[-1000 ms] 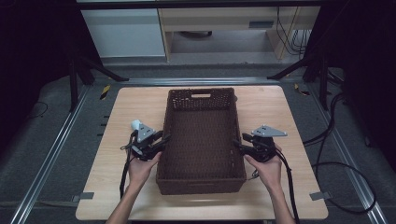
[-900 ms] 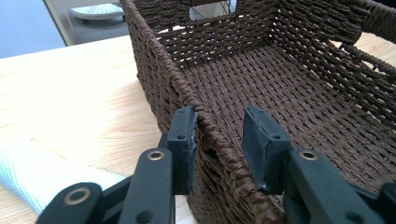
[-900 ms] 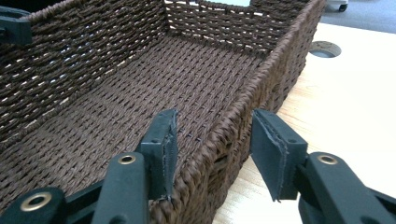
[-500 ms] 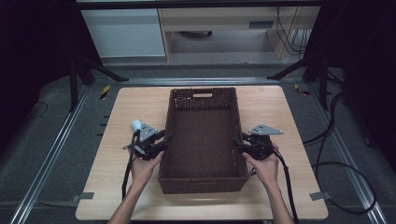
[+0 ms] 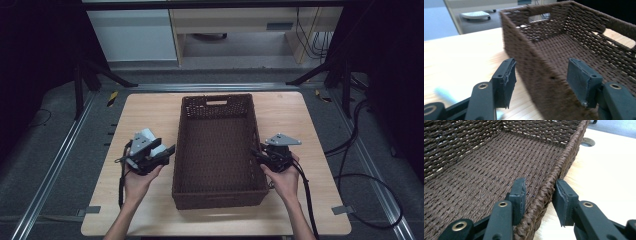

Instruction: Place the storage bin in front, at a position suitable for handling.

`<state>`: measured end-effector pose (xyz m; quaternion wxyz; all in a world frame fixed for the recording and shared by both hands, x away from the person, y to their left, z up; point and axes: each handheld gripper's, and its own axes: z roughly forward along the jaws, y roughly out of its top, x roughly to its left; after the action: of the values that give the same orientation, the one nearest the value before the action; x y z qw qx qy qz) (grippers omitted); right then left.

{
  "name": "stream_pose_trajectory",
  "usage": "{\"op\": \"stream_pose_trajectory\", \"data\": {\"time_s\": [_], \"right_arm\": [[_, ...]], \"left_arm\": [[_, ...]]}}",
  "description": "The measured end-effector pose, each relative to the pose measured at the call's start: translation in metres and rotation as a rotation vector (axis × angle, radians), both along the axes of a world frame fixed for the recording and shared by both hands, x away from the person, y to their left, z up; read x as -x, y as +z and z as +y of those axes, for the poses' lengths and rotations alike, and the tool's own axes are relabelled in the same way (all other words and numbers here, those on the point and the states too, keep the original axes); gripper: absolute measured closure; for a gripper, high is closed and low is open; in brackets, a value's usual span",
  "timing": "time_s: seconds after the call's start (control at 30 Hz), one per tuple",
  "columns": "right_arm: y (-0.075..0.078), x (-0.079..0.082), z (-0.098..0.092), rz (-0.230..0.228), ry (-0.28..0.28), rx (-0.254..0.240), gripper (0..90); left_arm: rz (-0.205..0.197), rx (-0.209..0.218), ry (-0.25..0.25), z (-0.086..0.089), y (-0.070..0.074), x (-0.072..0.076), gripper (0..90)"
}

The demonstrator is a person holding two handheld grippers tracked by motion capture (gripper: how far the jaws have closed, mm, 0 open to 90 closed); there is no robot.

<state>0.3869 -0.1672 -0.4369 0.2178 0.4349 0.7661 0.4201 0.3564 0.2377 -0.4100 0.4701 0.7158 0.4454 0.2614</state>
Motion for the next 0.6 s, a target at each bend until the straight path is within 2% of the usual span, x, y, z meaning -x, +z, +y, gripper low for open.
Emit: {"op": "stream_pose_trajectory", "data": {"time_s": [0.07,0.17,0.23,0.43,0.6], "right_arm": [[0.000,0.001,-0.001,0.001,-0.005,0.002,63.9],[0.001,0.003,-0.002,0.005,-0.014,0.003,64.4],[0.001,0.004,-0.003,0.005,-0.018,0.011,64.7],[0.002,0.006,-0.005,0.006,-0.020,0.024,65.3],[0.002,0.010,-0.010,0.009,-0.023,0.017,65.2]], "left_arm": [[-0.001,-0.008,0.025,0.014,0.001,0.001,38.4],[0.031,0.003,0.084,0.034,-0.005,-0.004,38.2],[0.057,-0.009,0.124,0.043,-0.012,-0.010,38.4],[0.136,-0.071,0.211,0.050,-0.036,-0.035,38.3],[0.207,-0.108,0.252,0.050,-0.057,-0.052,38.2]]}}
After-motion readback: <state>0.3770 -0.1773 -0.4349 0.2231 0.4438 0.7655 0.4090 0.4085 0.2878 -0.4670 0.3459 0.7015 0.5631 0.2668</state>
